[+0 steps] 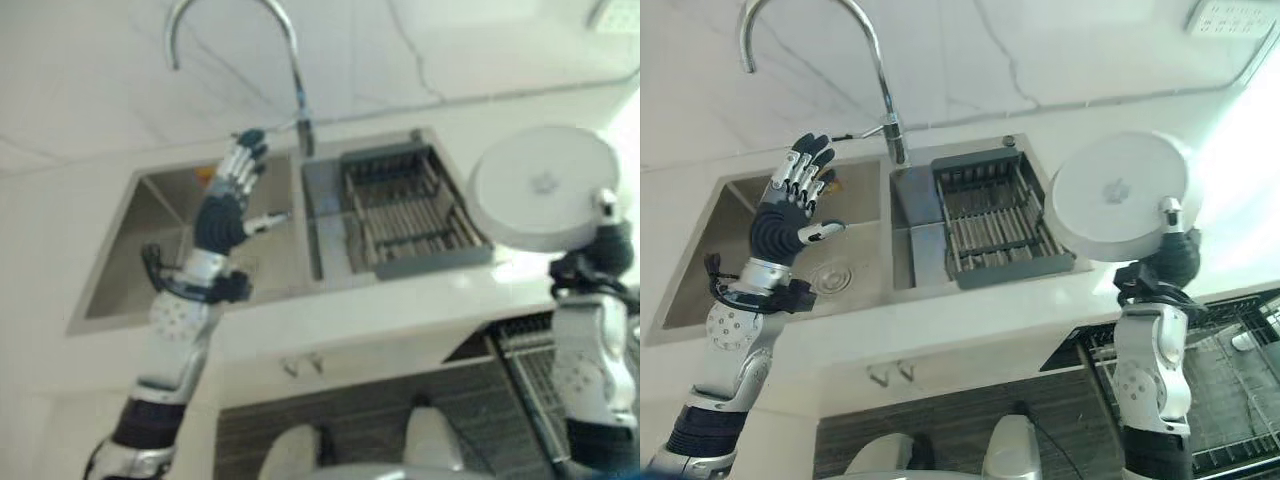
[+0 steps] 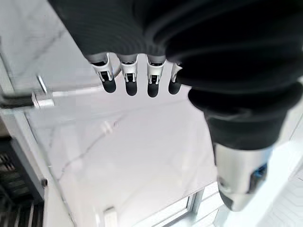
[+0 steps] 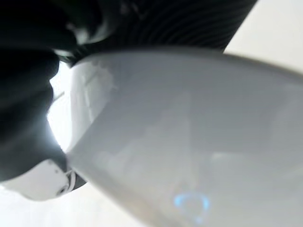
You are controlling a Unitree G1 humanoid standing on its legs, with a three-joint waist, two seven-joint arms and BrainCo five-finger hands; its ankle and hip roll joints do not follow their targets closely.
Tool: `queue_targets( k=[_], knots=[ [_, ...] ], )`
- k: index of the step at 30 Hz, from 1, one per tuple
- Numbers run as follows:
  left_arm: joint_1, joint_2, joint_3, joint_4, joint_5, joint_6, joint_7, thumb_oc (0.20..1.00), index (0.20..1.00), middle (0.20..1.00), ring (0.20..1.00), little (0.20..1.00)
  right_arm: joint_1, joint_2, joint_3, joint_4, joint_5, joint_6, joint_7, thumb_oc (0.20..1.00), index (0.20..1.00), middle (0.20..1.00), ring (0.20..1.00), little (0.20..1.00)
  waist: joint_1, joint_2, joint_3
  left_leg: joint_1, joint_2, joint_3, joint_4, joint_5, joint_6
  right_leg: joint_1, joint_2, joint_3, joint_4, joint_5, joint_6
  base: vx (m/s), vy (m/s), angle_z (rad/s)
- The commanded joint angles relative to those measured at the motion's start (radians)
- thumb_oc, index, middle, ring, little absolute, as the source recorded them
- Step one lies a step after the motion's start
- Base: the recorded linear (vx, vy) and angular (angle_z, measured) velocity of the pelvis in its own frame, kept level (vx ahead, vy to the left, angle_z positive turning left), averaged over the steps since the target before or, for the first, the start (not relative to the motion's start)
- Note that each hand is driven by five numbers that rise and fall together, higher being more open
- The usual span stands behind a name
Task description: Place the dishes in the dishwasher.
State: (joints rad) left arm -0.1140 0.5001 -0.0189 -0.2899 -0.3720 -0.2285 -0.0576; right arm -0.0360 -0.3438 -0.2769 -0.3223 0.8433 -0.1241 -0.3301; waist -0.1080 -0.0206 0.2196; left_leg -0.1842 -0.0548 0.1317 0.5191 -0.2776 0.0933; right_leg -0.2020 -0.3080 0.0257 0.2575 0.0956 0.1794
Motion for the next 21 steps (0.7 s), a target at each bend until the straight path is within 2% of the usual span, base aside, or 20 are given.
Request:
queue_targets(
  k=[1,2,3,5,7,8,9,12,15,18,19,20,21],
  knots=[
    [0.057,0.074,0.037,-0.125,0.019,-0.053,0.008,1.000,1.000,1.000,1.000,1.000,-0.097,-0.050,-0.003,0.016,-0.014,-0.105,-0.013,0.200,0.200,0.200,0.200,0.200,0.026,-0.007,-0.042,0.166,0.062,-0.045,-0.219,-0.003,-0.114,-0.049,0.052,-0.150,0.042,-0.009,0.026,-0.21,0.184,-0.39],
    [0.055,0.082,0.037,-0.127,0.016,-0.059,0.014,1.000,1.000,1.000,1.000,1.000,-0.101,-0.056,-0.002,0.024,-0.007,-0.117,-0.013,0.200,0.200,0.200,0.200,0.200,0.034,-0.007,-0.039,0.159,0.064,-0.042,-0.219,0.003,-0.108,-0.030,0.062,-0.185,0.042,-0.007,0.022,-0.31,0.208,-0.87],
    [0.045,0.089,0.028,-0.133,0.024,-0.068,0.034,1.000,1.000,1.000,1.000,1.000,-0.106,-0.066,-0.001,0.036,0.014,-0.139,-0.002,0.200,0.200,0.200,0.200,0.200,0.040,0.007,-0.034,0.145,0.075,-0.040,-0.219,0.017,-0.095,0.008,0.100,-0.220,0.042,-0.025,0.005,-0.31,0.157,-1.09],
    [0.022,0.085,0.007,-0.139,0.051,-0.078,0.058,1.000,1.000,1.000,1.000,1.000,-0.112,-0.083,-0.002,0.039,0.001,-0.195,-0.016,0.200,0.200,0.200,0.200,0.200,0.060,0.032,-0.029,0.113,0.105,-0.027,-0.219,0.044,-0.084,0.099,0.132,-0.275,0.042,-0.059,-0.029,-0.33,0.108,-0.81],
    [-0.009,0.080,-0.014,-0.133,0.077,-0.071,0.070,1.000,1.000,1.000,1.000,1.000,-0.126,-0.086,0.000,0.035,-0.020,-0.224,-0.031,0.200,0.200,0.200,0.200,0.200,0.071,0.032,-0.030,0.094,0.115,-0.016,-0.219,0.057,-0.085,0.141,0.130,-0.275,0.042,-0.090,-0.034,-0.23,-0.063,-0.72],
    [-0.034,0.079,-0.031,-0.137,0.081,-0.049,0.075,1.000,1.000,1.000,1.000,1.000,-0.127,-0.084,0.002,0.006,-0.056,-0.246,-0.060,0.200,0.200,0.200,0.200,0.200,0.083,0.019,-0.044,0.077,0.109,-0.017,-0.219,0.064,-0.092,0.171,0.102,-0.241,0.042,-0.150,-0.028,-0.17,-0.188,-0.77],
    [-0.038,0.080,-0.032,-0.140,0.076,-0.040,0.072,1.000,1.000,1.000,1.000,1.000,-0.120,-0.082,0.001,-0.010,-0.066,-0.250,-0.065,0.200,0.200,0.200,0.200,0.200,0.089,0.013,-0.050,0.074,0.107,-0.016,-0.219,0.065,-0.097,0.171,0.079,-0.233,0.042,-0.164,-0.023,-0.17,-0.254,-0.76],
    [-0.030,0.084,-0.028,-0.157,0.074,-0.022,0.066,1.000,1.000,1.000,1.000,1.000,-0.110,-0.063,0.016,-0.051,-0.094,-0.237,-0.065,0.200,0.200,0.200,0.200,0.200,0.106,0.003,-0.067,0.076,0.134,0.005,-0.219,0.062,-0.128,0.145,-0.035,-0.242,0.042,-0.141,0.014,-0.11,-0.329,-1.45],
    [-0.034,0.083,-0.027,-0.166,0.079,-0.008,0.061,1.000,1.000,1.000,1.000,1.000,-0.103,-0.044,0.037,-0.076,-0.127,-0.239,-0.069,0.200,0.200,0.200,0.200,0.200,0.092,-0.002,-0.073,0.091,0.171,0.003,-0.219,0.051,-0.156,0.089,-0.088,-0.186,0.042,-0.105,0.043,-0.05,-0.506,-0.83],
    [-0.026,0.079,-0.022,-0.168,0.077,-0.011,0.054,1.000,1.000,1.000,1.000,1.000,-0.095,-0.040,0.034,-0.102,-0.152,-0.248,-0.067,0.200,0.200,0.200,0.200,0.200,0.075,-0.003,-0.071,0.098,0.206,-0.005,-0.219,0.045,-0.172,0.063,-0.075,-0.135,0.042,-0.112,0.048,0.00,-0.482,-0.37],
    [-0.015,0.077,-0.012,-0.170,0.074,-0.013,0.049,1.000,1.000,1.000,1.000,1.000,-0.090,-0.044,0.027,-0.115,-0.167,-0.257,-0.056,0.200,0.200,0.200,0.200,0.200,0.075,-0.003,-0.071,0.098,0.233,-0.012,-0.219,0.052,-0.183,0.062,-0.063,-0.134,0.042,-0.129,0.052,0.00,-0.648,0.23],
    [0.000,0.072,-0.007,-0.170,0.071,-0.021,0.056,1.000,1.000,1.000,1.000,1.000,-0.100,-0.057,0.024,-0.117,-0.173,-0.262,-0.050,0.200,0.200,0.200,0.200,0.200,0.079,-0.001,-0.069,0.098,0.276,-0.002,-0.219,0.073,-0.200,0.061,-0.060,-0.161,0.042,-0.143,0.056,0.02,-0.742,0.32],
    [0.012,0.067,-0.007,-0.168,0.064,-0.024,0.066,1.000,1.000,1.000,1.000,1.000,-0.111,-0.067,0.031,-0.111,-0.162,-0.269,-0.046,0.200,0.200,0.200,0.200,0.200,0.076,0.002,-0.068,0.095,0.312,-0.004,-0.219,0.092,-0.216,0.059,-0.030,-0.156,0.042,-0.166,0.055,0.04,-0.635,0.15]
  ],
)
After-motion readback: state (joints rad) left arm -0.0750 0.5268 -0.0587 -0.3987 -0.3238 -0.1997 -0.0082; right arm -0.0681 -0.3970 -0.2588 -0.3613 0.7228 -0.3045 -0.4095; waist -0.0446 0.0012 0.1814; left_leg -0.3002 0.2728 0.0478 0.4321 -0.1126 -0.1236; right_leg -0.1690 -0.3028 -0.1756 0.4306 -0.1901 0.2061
